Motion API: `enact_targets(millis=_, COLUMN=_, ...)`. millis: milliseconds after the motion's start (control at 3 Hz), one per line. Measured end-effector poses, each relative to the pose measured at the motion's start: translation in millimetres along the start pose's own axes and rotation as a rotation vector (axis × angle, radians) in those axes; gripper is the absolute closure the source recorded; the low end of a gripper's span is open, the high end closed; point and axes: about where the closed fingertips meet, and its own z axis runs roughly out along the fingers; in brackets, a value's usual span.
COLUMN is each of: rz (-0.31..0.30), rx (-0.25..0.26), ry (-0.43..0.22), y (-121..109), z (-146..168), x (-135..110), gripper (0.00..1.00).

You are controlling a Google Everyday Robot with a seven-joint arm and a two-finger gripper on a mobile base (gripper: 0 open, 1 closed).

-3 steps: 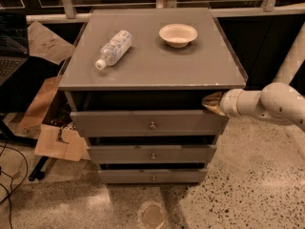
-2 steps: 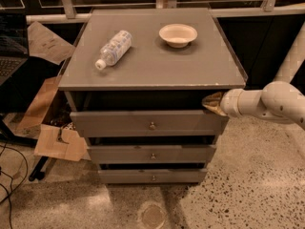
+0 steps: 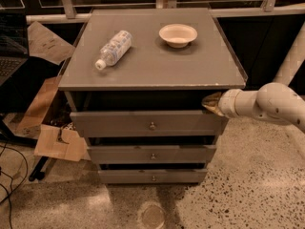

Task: Open top drawer

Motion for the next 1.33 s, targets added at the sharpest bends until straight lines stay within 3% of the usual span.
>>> enact_targets(millis=667, rz=0.084, rx=0.002, ry=0.030, y=13, z=-13, x=1, gripper=1.00)
enact_targets(millis=1000, rz=0.152, rx=-0.056, ry=0.054, y=33, z=-25, x=3, gripper=1.00)
enact_targets(millis=1333, rz=0.153, rx=-0.053, ry=0.049, y=31, z=-25, x=2, gripper=1.00)
